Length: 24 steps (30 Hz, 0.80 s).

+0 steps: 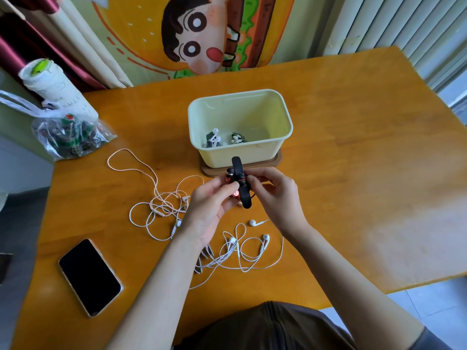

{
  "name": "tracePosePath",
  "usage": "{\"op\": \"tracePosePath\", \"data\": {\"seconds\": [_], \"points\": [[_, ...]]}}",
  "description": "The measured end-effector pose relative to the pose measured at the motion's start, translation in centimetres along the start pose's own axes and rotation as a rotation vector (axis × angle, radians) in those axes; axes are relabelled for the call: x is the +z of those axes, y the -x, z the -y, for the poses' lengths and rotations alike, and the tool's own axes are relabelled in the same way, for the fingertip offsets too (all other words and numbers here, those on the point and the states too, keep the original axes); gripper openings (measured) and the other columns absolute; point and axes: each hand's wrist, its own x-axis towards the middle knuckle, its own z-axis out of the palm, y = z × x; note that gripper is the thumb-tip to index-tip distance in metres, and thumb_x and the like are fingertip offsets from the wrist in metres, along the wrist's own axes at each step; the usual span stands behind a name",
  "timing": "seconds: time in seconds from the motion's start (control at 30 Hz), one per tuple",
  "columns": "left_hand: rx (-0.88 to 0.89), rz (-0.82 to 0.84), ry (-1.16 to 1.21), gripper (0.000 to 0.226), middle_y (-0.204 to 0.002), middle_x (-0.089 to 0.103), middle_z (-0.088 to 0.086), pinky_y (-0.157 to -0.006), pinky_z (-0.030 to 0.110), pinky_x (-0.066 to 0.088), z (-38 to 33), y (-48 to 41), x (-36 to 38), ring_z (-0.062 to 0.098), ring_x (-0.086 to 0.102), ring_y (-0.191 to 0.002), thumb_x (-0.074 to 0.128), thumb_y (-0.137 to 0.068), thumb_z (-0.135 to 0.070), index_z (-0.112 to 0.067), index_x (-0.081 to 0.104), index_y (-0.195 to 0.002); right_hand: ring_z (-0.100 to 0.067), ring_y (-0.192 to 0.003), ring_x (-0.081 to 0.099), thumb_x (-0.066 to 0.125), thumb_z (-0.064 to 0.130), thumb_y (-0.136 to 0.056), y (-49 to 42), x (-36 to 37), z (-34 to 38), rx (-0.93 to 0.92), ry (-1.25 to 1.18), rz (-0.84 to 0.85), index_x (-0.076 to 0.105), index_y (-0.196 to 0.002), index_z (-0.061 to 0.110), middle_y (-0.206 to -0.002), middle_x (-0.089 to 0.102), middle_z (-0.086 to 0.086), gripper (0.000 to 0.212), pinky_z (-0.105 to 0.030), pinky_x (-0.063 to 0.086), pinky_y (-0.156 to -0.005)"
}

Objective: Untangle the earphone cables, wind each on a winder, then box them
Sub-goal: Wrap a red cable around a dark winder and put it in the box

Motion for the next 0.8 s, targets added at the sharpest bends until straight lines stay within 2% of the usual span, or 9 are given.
{"op": "tracePosePath", "data": {"seconds": [0.13, 0.23, 0.33, 0.4, 0.5, 0.6, 0.73, 0.8], "points": [[0.012, -0.033, -0.001, 0.022, -0.097, 0.072, 0.005, -0.076, 0.024, 0.056, -0.6, -1.8, 0.4, 0.018, 0.066, -0.099, 0.051, -0.092, 0.001, -0.009, 0.067, -0.104, -0.004, -0.086, 0.065, 0.061, 0.009, -0.09, -1.6, 0.3, 0.0, -0.002, 0.01, -0.021, 0.07, -0.099, 0.019, -0.091, 0.07, 0.006, 0.016, -0.02, 0.052, -0.077], [0.055, -0.039, 0.05, 0.022, -0.096, 0.073, 0.005, -0.075, 0.023, 0.056, -1.6, -3.2, 1.1, 0.016, 0.067, -0.096, 0.05, -0.093, 0.002, -0.007, 0.066, -0.105, -0.001, -0.089, 0.062, 0.057, 0.018, -0.093, -2.9, 0.5, 0.2, 0.05, 0.016, -0.035, 0.063, -0.11, 0.02, -0.099, 0.067, 0.004, 0.018, -0.016, 0.048, -0.076], [0.099, -0.079, 0.058, 0.02, -0.097, 0.071, 0.008, -0.068, 0.021, 0.056, -2.7, -4.8, 1.7, 0.017, 0.067, -0.089, 0.051, -0.093, 0.001, -0.006, 0.065, -0.105, 0.001, -0.092, 0.061, 0.063, 0.024, -0.089, -3.7, 0.9, 0.7, 0.087, -0.037, 0.081, 0.051, -0.122, 0.023, -0.107, 0.062, 0.011, 0.035, -0.015, 0.049, -0.077], [0.125, -0.117, 0.008, 0.021, -0.101, 0.069, 0.013, -0.065, 0.022, 0.055, -3.3, -5.9, 1.9, 0.021, 0.067, -0.087, 0.053, -0.092, 0.0, -0.005, 0.063, -0.109, 0.0, -0.092, 0.062, 0.068, 0.023, -0.085, -4.5, 1.1, 0.7, 0.065, -0.024, 0.118, 0.05, -0.125, 0.023, -0.106, 0.062, 0.015, 0.044, -0.015, 0.051, -0.079], [0.171, -0.134, -0.123, 0.021, -0.1, 0.072, 0.007, -0.074, 0.025, 0.056, -3.9, -7.2, 1.9, 0.018, 0.069, -0.092, 0.057, -0.09, -0.001, -0.014, 0.065, -0.105, 0.0, -0.089, 0.064, 0.069, 0.022, -0.084, -6.3, 1.0, 0.6, 0.06, 0.094, 0.076, 0.058, -0.123, 0.017, -0.097, 0.065, 0.015, 0.042, -0.016, 0.052, -0.078], [0.224, -0.142, -0.239, 0.022, -0.095, 0.072, -0.003, -0.076, 0.016, 0.051, -4.6, -8.5, 1.6, 0.005, 0.068, -0.09, 0.06, -0.088, -0.002, -0.019, 0.064, -0.1, 0.003, -0.084, 0.063, 0.071, 0.024, -0.082, -8.1, 1.0, 0.5, 0.059, 0.154, 0.062, 0.063, -0.118, 0.015, -0.091, 0.067, 0.014, 0.038, -0.014, 0.052, -0.074], [0.242, -0.151, -0.367, 0.021, -0.098, 0.071, -0.005, -0.076, 0.016, 0.049, -5.5, -10.4, 1.1, 0.006, 0.066, -0.096, 0.06, -0.088, -0.006, -0.022, 0.065, -0.1, 0.001, -0.079, 0.064, 0.072, 0.027, -0.08, -10.4, 1.4, 0.4, 0.076, 0.168, 0.083, 0.062, -0.118, 0.017, -0.087, 0.068, 0.011, 0.04, -0.016, 0.051, -0.071], [0.252, -0.139, -0.428, 0.022, -0.101, 0.07, -0.005, -0.081, 0.02, 0.049, -5.9, -11.2, 1.0, 0.008, 0.064, -0.101, 0.06, -0.088, -0.008, -0.027, 0.064, -0.098, 0.001, -0.074, 0.064, 0.072, 0.026, -0.08, -11.5, 1.6, 0.2, 0.072, 0.191, 0.088, 0.064, -0.115, 0.018, -0.082, 0.068, 0.012, 0.037, -0.011, 0.048, -0.069]]}}
